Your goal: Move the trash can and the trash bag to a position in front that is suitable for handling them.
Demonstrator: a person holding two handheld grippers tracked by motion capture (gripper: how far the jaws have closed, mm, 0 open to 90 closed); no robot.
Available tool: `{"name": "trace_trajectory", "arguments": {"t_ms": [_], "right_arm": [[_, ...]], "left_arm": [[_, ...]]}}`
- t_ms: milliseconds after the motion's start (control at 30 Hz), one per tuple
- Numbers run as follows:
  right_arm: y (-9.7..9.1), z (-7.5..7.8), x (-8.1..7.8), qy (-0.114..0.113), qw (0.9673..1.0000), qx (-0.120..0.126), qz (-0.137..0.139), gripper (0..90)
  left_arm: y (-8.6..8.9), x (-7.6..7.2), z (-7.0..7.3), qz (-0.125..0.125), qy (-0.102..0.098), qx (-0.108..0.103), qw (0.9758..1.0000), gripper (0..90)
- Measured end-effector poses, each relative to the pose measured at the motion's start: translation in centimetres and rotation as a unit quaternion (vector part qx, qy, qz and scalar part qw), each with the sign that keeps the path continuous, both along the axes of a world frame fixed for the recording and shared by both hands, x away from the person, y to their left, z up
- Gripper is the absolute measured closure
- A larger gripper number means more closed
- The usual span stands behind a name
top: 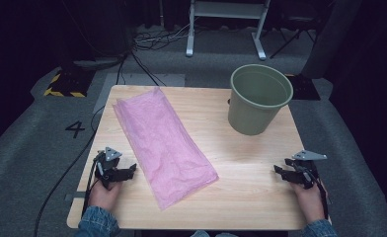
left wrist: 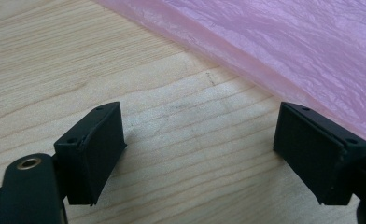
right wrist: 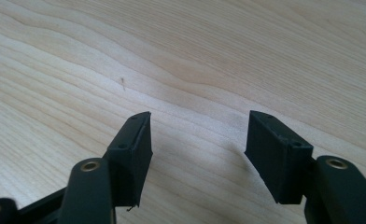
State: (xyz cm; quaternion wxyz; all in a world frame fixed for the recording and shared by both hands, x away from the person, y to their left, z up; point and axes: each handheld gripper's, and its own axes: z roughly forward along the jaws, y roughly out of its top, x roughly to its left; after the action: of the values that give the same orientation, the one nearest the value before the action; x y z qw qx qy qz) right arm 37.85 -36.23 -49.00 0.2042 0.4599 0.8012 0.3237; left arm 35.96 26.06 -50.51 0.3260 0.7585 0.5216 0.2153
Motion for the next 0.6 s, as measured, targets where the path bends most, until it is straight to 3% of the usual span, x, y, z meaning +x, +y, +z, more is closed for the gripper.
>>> {"name": "trace_trajectory", "arguments": {"t_ms": [133,333,433,600], "right_arm": [[0.1,0.7,0.0,0.006,0.9998,0.019,0.005,43.4],[0.3,2.1,0.4,-0.008,0.9999,0.005,0.012,42.1],[0.2,2.8,0.8,-0.005,0.9998,0.013,0.017,42.5],[0.5,5.2,1.4,-0.022,0.9989,0.025,0.033,42.7]], "left_arm": [[0.0,-0.1,0.0,0.002,0.000,0.001,1.0000,16.2],[-0.1,0.0,0.0,0.003,0.000,0.001,1.0000,16.1],[-0.1,0.0,0.0,0.002,0.000,0.001,1.0000,16.2],[-0.1,0.0,0.0,0.002,0.000,0.001,1.0000,16.3]]}}
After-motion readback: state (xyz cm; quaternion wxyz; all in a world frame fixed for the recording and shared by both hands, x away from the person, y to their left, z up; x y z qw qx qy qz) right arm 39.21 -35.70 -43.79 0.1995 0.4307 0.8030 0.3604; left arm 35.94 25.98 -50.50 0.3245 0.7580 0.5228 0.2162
